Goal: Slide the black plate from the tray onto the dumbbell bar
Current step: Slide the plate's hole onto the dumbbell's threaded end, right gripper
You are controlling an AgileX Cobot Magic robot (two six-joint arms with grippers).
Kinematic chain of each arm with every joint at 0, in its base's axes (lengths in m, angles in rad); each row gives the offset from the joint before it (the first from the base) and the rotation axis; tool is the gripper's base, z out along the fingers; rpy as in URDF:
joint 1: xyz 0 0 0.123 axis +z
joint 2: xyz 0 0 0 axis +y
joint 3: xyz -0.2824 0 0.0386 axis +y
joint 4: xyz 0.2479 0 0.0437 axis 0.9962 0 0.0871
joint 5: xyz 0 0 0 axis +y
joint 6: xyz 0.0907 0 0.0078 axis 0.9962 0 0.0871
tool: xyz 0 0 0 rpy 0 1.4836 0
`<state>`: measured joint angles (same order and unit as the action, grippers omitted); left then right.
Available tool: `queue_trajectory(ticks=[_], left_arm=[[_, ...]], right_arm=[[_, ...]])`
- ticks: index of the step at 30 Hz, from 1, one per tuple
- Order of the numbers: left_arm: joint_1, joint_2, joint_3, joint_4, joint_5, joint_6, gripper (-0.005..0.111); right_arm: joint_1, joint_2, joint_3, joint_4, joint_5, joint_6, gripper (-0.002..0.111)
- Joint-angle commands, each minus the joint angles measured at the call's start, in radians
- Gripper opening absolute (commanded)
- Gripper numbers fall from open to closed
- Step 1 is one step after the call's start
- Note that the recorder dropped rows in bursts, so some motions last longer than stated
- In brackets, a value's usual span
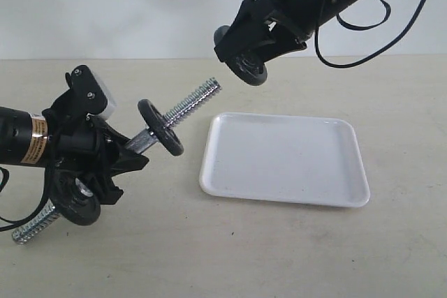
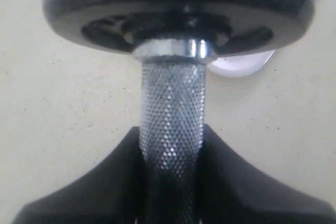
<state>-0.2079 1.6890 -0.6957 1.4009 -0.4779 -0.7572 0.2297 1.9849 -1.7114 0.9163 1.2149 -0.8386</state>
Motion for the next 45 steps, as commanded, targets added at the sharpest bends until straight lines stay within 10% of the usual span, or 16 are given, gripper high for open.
queue_trajectory(ticks=[1,45], left_arm=[[-0.002,-0.060,-0.033,-0.078,-0.153,-0.001,0.004],[-0.002,-0.060,-0.037,-0.173,-0.206,0.050,0.004]], right_arm=[[-0.004,-0.019,-0.013,0.059,0.006,-0.024,0.000],[0.010,0.063,-0.011,0.208,0.006,-0.053,0.000]])
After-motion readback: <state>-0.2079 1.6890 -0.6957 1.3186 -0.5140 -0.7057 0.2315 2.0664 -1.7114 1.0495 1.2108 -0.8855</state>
